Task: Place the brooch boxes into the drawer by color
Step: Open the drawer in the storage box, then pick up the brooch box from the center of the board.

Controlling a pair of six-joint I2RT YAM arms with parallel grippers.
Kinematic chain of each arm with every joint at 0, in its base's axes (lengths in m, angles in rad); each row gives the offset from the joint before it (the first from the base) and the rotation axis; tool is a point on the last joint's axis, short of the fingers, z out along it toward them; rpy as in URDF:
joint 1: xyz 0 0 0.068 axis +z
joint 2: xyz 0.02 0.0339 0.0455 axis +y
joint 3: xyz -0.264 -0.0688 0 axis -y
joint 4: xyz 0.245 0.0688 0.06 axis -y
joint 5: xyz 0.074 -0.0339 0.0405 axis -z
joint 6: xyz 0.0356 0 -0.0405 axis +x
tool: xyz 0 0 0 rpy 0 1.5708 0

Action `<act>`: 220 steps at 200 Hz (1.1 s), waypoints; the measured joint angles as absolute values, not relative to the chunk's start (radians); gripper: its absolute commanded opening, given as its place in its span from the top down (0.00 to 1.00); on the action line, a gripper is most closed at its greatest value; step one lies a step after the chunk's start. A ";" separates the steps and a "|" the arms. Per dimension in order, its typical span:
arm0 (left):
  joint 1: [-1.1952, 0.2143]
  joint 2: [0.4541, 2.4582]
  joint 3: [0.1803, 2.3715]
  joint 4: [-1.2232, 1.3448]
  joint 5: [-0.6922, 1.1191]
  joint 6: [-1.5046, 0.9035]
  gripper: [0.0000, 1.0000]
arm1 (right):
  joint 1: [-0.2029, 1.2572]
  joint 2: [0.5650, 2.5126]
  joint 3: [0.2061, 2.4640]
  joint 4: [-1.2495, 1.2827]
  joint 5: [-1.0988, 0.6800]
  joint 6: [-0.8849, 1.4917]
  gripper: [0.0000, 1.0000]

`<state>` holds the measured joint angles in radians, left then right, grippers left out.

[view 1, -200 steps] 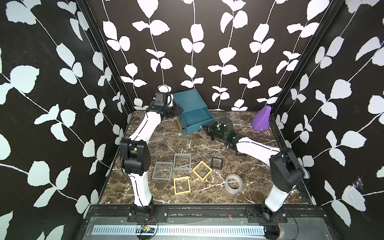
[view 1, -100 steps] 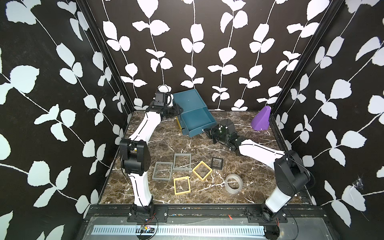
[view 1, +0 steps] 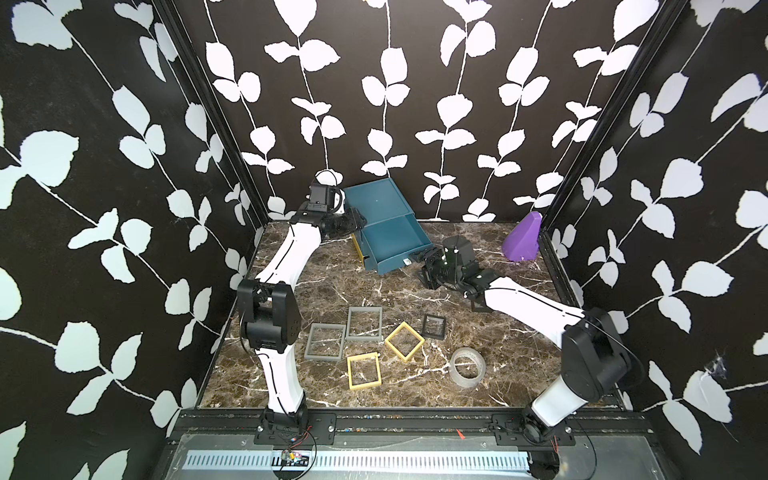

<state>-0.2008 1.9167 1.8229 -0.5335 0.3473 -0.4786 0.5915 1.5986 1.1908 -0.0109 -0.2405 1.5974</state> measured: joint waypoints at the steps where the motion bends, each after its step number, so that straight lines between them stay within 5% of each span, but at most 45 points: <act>1: -0.201 1.914 1.821 -0.533 0.345 -0.479 0.40 | 0.591 1.596 1.192 -0.015 -0.241 1.594 0.36; 128: -0.215 1.357 1.301 -0.675 0.148 -0.447 0.55 | 0.535 1.184 1.271 -0.534 -0.240 0.686 0.46; 220: -0.286 1.150 0.927 -0.775 0.103 -0.480 0.62 | 0.536 1.032 1.108 -0.747 -0.193 0.496 0.50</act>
